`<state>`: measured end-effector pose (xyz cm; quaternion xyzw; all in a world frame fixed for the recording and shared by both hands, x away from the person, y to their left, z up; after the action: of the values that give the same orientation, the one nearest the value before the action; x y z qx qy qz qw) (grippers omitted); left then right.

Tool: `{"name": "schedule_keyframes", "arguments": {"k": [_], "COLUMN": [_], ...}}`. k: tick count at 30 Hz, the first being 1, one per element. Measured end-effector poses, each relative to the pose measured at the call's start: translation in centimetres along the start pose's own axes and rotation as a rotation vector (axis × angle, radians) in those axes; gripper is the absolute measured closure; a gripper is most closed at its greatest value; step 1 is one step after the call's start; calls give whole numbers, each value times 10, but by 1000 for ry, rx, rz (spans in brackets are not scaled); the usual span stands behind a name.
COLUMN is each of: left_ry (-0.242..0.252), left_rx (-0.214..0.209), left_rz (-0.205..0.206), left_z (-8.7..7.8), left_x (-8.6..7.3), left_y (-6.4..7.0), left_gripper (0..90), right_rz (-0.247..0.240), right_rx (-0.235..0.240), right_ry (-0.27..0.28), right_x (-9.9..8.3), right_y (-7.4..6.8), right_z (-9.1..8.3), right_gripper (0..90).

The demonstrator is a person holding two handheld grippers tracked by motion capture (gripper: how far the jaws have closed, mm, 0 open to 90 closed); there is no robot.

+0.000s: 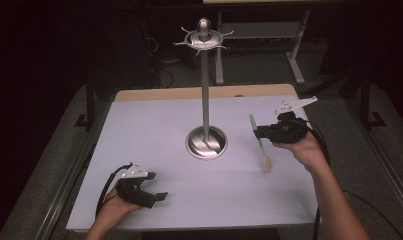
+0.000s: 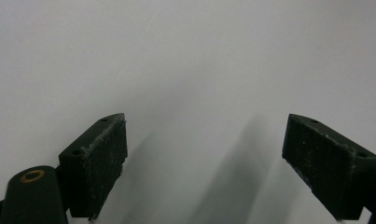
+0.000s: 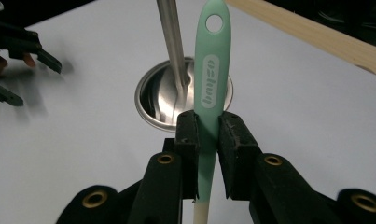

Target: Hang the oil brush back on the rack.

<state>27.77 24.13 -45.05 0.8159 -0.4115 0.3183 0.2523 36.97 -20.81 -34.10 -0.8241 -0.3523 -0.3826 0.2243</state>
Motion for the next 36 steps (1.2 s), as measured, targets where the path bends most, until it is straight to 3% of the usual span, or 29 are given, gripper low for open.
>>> {"name": "schedule_keyframes", "arguments": {"k": [14, 23, 36], "left_ry": [3, 3, -1], "left_rx": [1, 2, 0], "left_rz": [1, -1, 0], "left_z": [0, 0, 0], "left_x": [0, 0, 0], "left_y": [0, 0, 0], "left_gripper": [136, 136, 136], "right_rz": [5, 2, -44], "right_rx": [24, 52, 79], "right_ry": [151, 224, 310], "right_x": [22, 49, 99], "right_y": [-6, -11, -21], "right_z": [-23, -38, -57], "right_gripper": [781, 780, 780]}}
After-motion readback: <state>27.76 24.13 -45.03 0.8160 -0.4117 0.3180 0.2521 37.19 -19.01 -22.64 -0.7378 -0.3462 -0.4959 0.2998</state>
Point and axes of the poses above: each handheld gripper's, and its own axes: z roughly forward along the jaws, x roughly out of its top, y roughly to its right, the point moved 1 cm from there along z, roughly forward along the jaws, and after that the axes turned 3 degrees about -x, right-handed, at the moved point
